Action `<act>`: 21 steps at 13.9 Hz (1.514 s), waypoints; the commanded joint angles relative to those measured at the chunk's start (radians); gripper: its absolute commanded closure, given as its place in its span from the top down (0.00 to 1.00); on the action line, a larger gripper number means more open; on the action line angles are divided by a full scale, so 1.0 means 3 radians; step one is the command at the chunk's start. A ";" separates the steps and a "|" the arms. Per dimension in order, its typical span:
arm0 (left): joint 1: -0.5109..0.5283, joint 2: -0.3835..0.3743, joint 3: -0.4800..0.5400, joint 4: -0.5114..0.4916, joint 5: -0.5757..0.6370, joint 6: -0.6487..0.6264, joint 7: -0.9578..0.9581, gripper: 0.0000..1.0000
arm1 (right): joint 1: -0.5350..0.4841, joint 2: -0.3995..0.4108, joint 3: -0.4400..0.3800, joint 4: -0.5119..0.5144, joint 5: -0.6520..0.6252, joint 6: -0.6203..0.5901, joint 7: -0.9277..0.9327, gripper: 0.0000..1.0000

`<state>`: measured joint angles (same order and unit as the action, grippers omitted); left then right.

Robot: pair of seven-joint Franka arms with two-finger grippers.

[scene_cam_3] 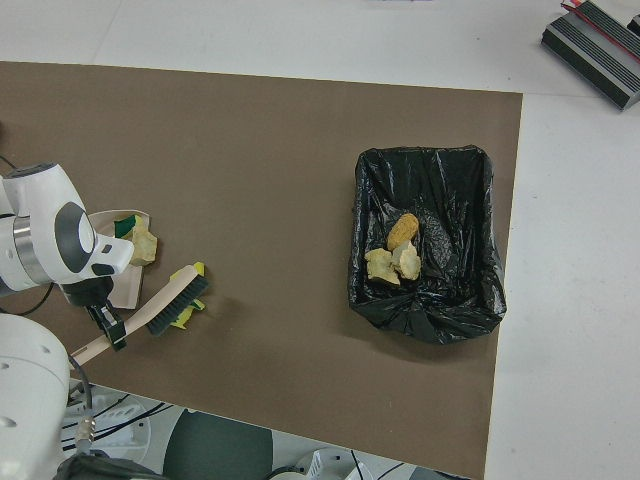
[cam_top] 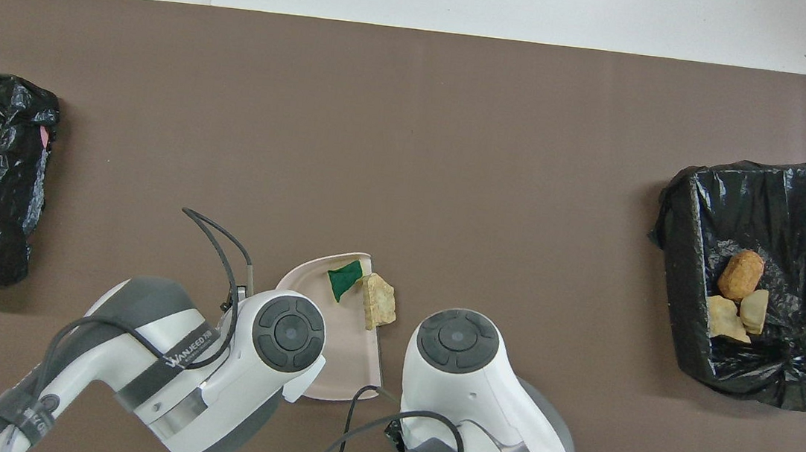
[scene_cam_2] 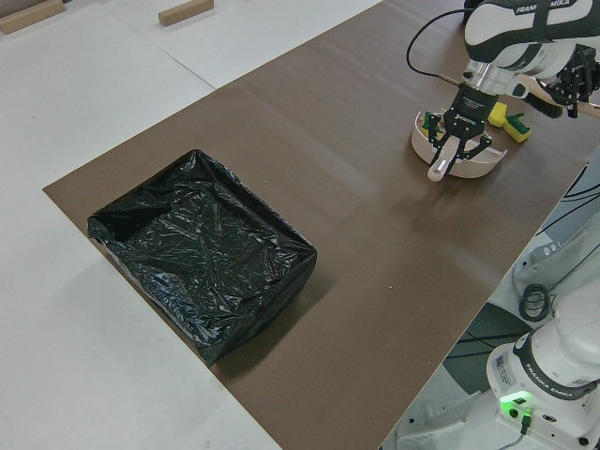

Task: Sweep and dump trash in bin
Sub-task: 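Push the bread and sponge pieces into the dustpan with the brush, then brush the remaining yellow sponge pieces into the dustpan with the right gripper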

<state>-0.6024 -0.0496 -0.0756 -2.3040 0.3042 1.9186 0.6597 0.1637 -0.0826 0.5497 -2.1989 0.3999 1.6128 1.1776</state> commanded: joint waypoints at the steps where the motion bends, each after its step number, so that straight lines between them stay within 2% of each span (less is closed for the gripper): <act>1: -0.0124 -0.0146 0.0037 -0.0107 0.0167 -0.0091 0.0122 0.00 | 0.0169 -0.0598 0.0008 -0.0681 0.0338 0.0436 0.0206 0.00; 3: -0.0155 -0.0152 0.0037 -0.0123 0.0177 -0.0076 0.0123 0.00 | 0.0196 -0.0548 0.0008 -0.0815 0.0370 0.0783 0.0125 0.00; 7: -0.0104 -0.0131 0.0037 -0.0123 0.0172 0.0057 0.0128 0.00 | 0.0318 0.0151 0.0003 -0.0796 0.0298 0.1734 0.0012 0.00; 9: -0.0099 -0.0131 0.0037 -0.0123 0.0167 0.0052 0.0128 0.00 | 0.0237 0.0310 -0.0007 -0.0638 0.0120 0.1747 -0.0374 0.00; 11: -0.0084 -0.0126 0.0037 -0.0123 0.0167 0.0057 0.0128 0.00 | 0.0196 0.0342 -0.0002 -0.0586 -0.0161 0.1696 -0.0992 0.00; 13: -0.0048 -0.0111 0.0037 -0.0123 0.0157 0.0073 0.0128 0.00 | 0.0190 0.0332 0.0003 -0.0586 -0.0157 0.1696 -0.1769 0.00; 17: -0.0032 -0.0101 0.0037 -0.0123 0.0131 0.0119 0.0128 0.00 | 0.0348 0.0342 0.0024 -0.0494 -0.0055 0.1716 -0.2701 0.00; 21: 0.0034 -0.0075 0.0037 -0.0118 0.0101 0.0236 0.0128 0.00 | 0.0522 0.0449 0.0019 -0.0203 0.0181 0.1670 -0.2683 0.00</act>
<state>-0.6061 -0.0615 -0.0635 -2.3188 0.3366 1.9496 0.6880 0.3050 0.0193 0.5538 -2.3188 0.4318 2.1336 0.3832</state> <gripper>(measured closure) 0.674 0.736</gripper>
